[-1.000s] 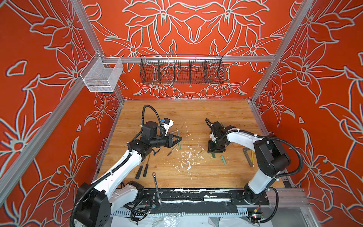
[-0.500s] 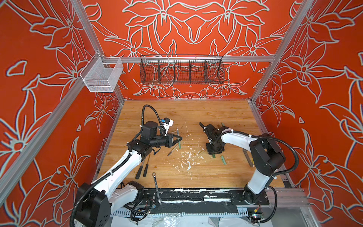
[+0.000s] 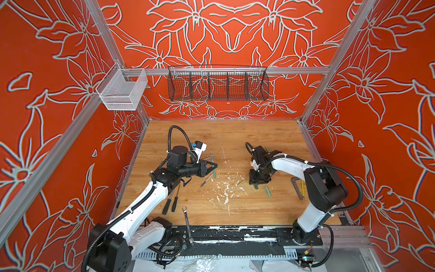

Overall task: Insert the pens into the pen caps
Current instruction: 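Lift the green cap off the table with the right gripper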

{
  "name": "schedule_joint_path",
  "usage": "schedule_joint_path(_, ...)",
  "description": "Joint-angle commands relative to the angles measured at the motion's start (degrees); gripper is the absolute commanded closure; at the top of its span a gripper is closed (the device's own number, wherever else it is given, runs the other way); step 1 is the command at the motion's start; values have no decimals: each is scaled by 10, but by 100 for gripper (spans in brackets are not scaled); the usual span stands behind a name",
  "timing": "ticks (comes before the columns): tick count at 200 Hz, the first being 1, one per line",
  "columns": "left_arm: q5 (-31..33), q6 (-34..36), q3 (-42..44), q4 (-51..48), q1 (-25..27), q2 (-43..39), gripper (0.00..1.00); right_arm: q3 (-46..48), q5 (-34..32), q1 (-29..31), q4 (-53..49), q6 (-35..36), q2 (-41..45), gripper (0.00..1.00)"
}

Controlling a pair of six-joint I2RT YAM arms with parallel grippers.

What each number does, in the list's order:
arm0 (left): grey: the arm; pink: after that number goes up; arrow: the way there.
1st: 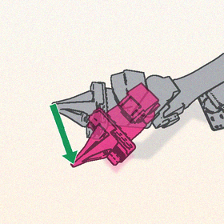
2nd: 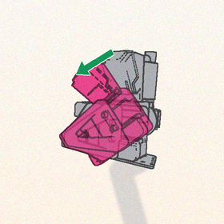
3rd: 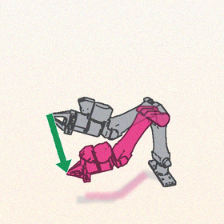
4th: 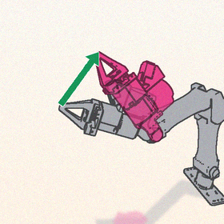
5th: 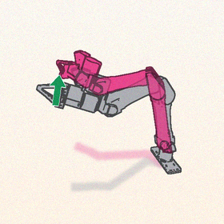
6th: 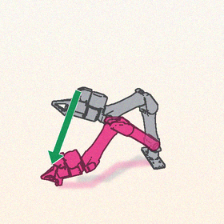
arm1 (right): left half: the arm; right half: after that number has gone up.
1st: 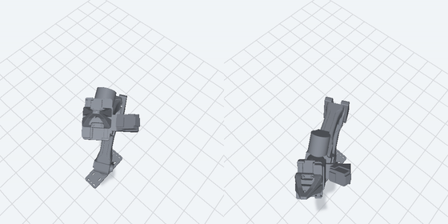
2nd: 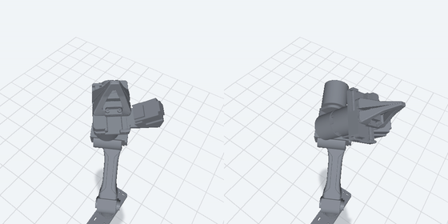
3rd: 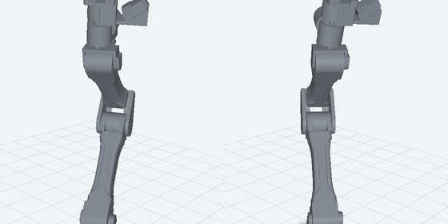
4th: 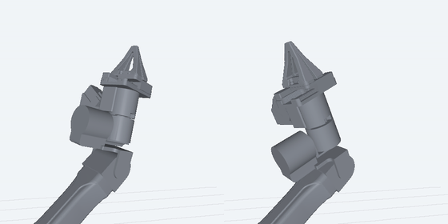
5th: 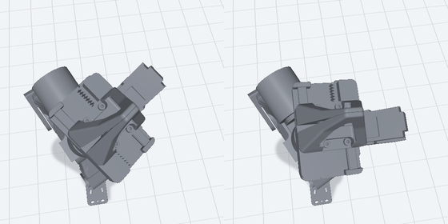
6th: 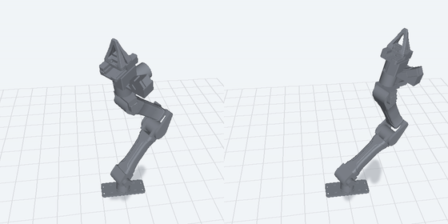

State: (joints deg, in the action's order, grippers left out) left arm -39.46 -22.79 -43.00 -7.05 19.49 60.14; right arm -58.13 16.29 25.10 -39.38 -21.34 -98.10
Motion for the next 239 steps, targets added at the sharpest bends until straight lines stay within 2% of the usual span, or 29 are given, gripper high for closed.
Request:
schedule_joint_path(1,5,1,0,3,-3,-6,100,43,45,-11,84,18,-32,52)
schedule_joint_path(92,11,1,-7,15,-3,5,100,73,87,-53,115,32,-22,66)
schedule_joint_path(134,17,4,-7,11,-4,-1,100,48,44,-53,68,67,-43,67)
schedule_joint_path(213,25,2,11,19,-3,-16,100,19,36,-54,-3,126,-35,67)
schedule_joint_path(239,25,4,11,20,-3,-13,100,14,23,-53,-9,131,-37,72)
